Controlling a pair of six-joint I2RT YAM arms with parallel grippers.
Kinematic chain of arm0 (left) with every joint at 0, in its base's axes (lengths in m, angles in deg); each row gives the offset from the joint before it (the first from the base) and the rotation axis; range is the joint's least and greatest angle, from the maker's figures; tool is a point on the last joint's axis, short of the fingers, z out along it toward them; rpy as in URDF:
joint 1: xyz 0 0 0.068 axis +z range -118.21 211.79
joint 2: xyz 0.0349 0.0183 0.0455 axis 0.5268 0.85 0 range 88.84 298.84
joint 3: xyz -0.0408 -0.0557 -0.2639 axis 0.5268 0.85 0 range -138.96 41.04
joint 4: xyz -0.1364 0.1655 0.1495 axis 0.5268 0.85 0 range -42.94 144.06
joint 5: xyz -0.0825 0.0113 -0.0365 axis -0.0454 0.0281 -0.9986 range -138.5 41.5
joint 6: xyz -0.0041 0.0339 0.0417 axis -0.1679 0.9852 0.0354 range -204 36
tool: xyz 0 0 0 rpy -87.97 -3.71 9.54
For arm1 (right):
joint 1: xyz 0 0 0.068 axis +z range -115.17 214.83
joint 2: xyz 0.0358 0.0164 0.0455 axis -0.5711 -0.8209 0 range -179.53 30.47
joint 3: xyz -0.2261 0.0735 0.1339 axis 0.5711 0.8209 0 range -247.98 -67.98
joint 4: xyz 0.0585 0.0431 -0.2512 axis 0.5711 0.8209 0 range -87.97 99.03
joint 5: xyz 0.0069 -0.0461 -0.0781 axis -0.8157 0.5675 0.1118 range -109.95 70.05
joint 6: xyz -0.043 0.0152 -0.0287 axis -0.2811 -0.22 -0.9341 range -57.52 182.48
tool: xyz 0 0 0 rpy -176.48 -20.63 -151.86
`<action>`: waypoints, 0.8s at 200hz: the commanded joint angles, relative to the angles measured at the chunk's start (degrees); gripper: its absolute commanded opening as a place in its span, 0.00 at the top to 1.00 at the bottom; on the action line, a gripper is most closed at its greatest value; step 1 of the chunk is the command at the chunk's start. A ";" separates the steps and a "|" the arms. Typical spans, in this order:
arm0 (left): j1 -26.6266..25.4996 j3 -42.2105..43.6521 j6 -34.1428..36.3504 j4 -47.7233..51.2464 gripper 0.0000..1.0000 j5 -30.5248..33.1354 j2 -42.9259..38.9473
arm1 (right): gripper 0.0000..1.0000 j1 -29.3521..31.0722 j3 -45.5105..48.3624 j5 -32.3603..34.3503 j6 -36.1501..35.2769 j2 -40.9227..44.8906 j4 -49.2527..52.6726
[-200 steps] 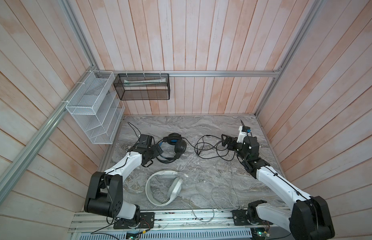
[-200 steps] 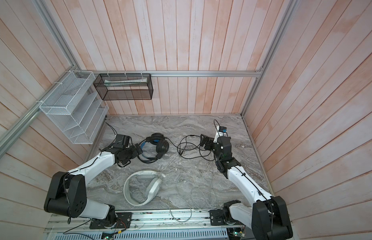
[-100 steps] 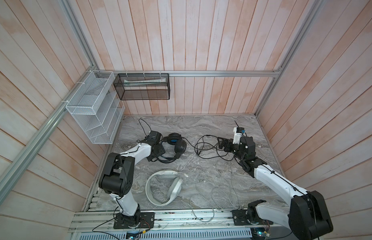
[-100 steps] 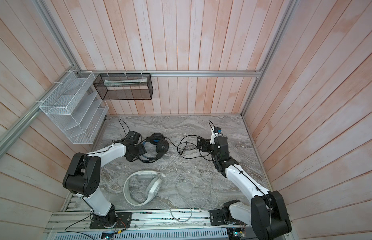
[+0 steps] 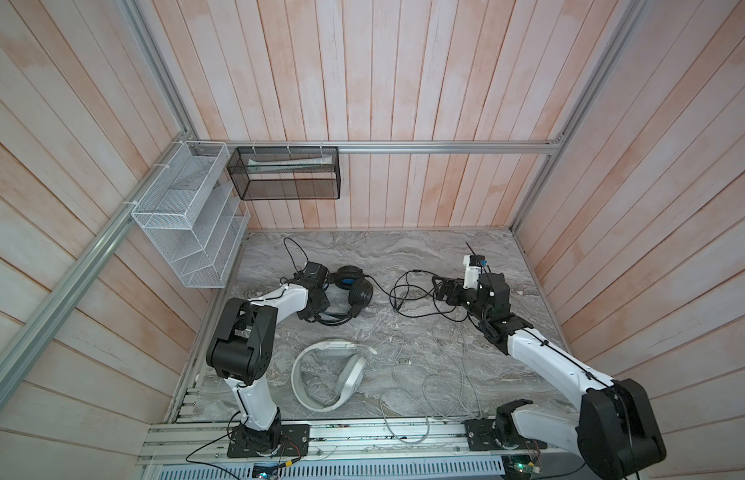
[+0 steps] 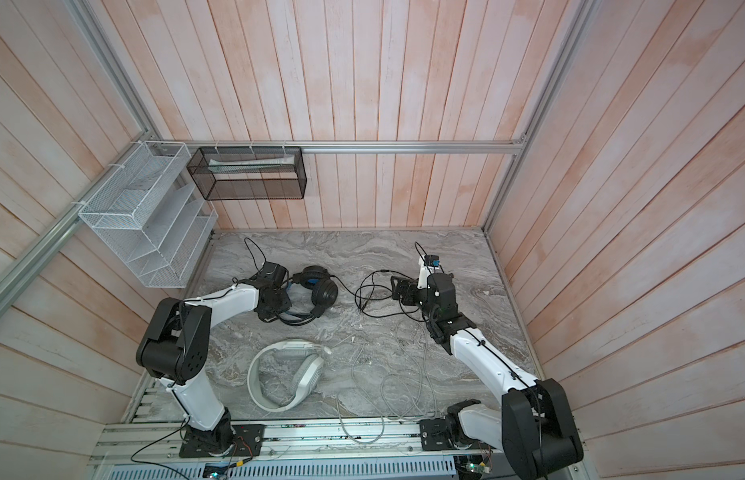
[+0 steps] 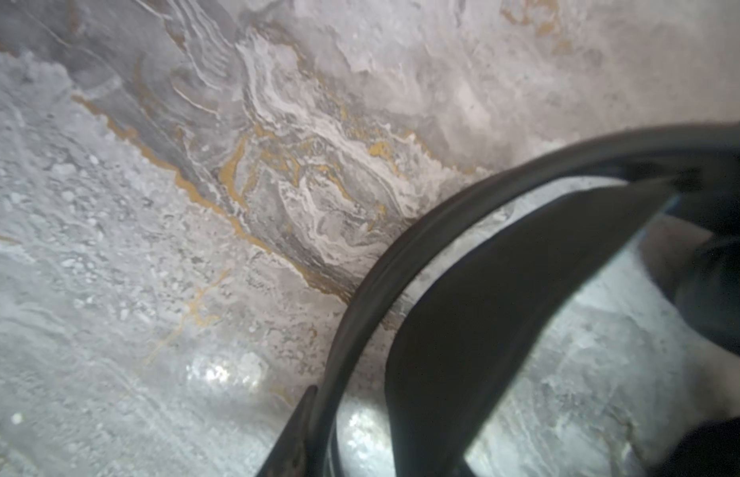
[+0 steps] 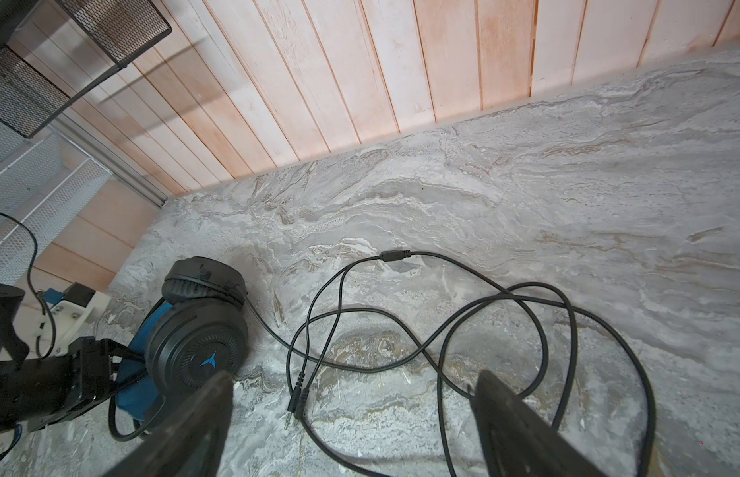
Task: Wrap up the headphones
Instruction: 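Grasp the black headset's headband with the left gripper while the right gripper approaches, then lift the black headset with the left gripper while the right gripper reaches for the cable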
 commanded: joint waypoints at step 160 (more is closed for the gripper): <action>0.04 -17.00 13.28 8.16 1.00 4.73 -26.02 | 0.03 5.60 1.92 -12.51 -3.54 9.39 -11.58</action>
